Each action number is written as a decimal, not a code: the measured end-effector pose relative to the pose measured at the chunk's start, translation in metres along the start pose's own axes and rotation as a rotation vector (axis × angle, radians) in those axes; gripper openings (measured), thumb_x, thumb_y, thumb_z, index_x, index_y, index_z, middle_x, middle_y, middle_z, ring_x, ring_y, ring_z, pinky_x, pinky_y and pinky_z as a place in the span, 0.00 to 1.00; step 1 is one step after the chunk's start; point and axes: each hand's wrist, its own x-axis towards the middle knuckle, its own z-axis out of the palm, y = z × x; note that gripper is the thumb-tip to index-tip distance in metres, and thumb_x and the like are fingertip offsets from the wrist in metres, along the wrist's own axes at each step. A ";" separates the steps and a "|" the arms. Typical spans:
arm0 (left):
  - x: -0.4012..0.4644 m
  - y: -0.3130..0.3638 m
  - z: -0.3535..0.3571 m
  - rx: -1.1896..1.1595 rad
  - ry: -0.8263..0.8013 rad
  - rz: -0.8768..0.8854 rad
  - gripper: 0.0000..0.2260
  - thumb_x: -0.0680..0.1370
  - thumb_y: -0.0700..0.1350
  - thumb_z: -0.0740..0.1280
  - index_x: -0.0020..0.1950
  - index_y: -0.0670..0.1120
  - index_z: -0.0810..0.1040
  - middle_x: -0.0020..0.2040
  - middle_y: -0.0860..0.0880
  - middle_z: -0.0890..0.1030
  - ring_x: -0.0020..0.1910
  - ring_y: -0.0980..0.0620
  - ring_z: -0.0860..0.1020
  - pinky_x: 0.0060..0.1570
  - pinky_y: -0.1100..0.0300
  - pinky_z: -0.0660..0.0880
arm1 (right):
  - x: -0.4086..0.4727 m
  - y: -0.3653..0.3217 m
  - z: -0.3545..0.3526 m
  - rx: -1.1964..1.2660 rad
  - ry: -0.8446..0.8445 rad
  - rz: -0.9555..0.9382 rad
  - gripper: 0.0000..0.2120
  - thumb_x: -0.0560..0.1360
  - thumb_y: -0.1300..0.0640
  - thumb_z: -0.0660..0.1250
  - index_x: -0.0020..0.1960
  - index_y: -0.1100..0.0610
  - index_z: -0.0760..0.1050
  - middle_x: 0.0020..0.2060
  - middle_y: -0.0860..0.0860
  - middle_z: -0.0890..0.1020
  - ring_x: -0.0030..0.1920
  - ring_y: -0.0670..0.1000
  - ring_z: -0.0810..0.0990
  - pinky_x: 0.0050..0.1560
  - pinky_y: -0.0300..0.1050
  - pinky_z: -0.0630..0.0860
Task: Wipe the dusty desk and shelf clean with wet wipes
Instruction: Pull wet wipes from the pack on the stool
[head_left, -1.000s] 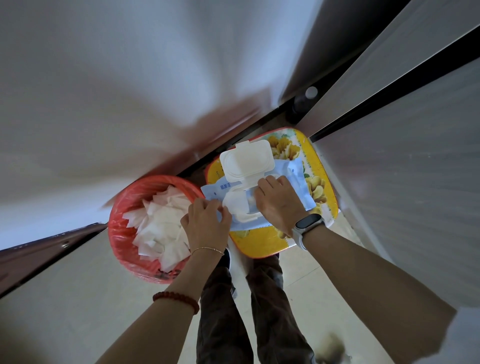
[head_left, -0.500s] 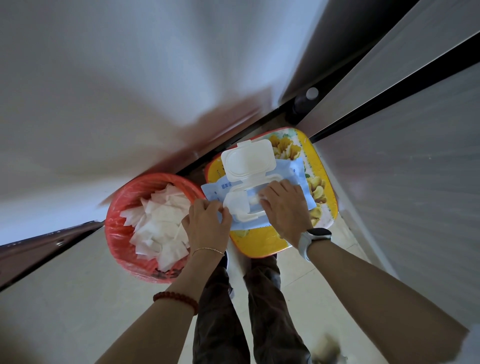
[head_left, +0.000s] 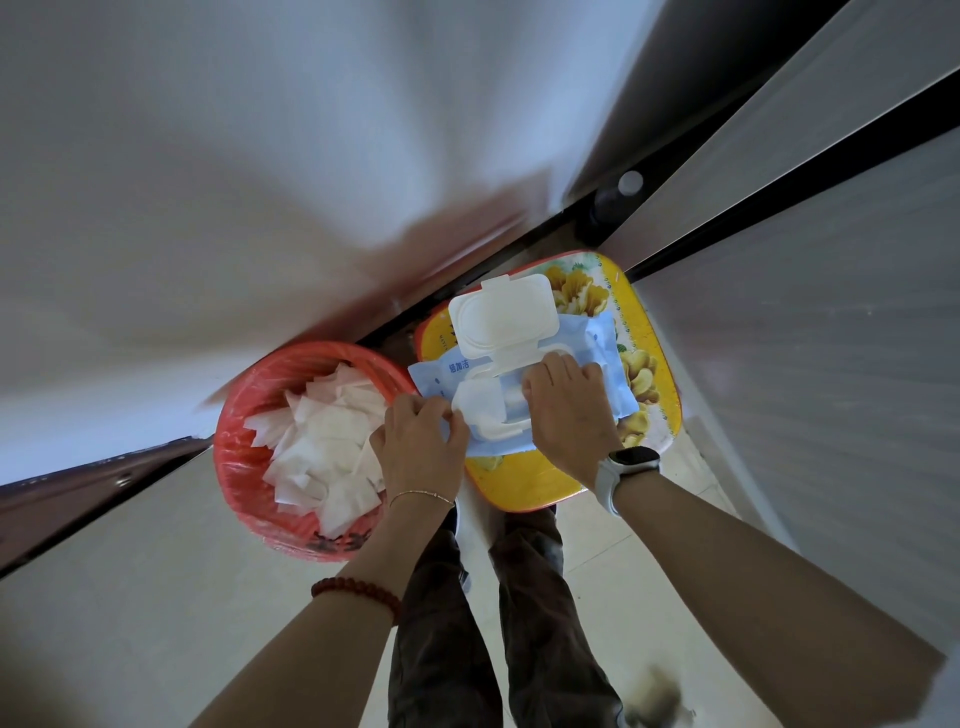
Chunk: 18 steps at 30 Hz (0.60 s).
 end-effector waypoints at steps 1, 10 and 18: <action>0.000 0.000 0.000 -0.001 -0.001 -0.001 0.07 0.75 0.43 0.64 0.47 0.41 0.77 0.49 0.42 0.72 0.53 0.43 0.71 0.56 0.51 0.62 | -0.001 0.002 0.000 0.039 0.015 -0.019 0.06 0.62 0.66 0.62 0.35 0.57 0.66 0.30 0.53 0.70 0.29 0.54 0.68 0.31 0.45 0.56; 0.000 0.000 0.000 -0.015 -0.004 -0.004 0.07 0.76 0.43 0.63 0.48 0.41 0.77 0.50 0.42 0.72 0.53 0.44 0.71 0.56 0.51 0.62 | -0.011 0.007 -0.003 0.215 0.094 0.006 0.09 0.72 0.57 0.56 0.40 0.57 0.74 0.34 0.53 0.77 0.33 0.55 0.75 0.32 0.45 0.67; 0.001 0.000 0.000 -0.007 -0.009 0.002 0.07 0.75 0.43 0.63 0.49 0.41 0.77 0.50 0.42 0.72 0.53 0.43 0.72 0.57 0.52 0.61 | 0.005 -0.003 -0.001 0.067 0.021 0.061 0.08 0.70 0.57 0.59 0.34 0.57 0.72 0.31 0.52 0.75 0.31 0.54 0.74 0.30 0.44 0.60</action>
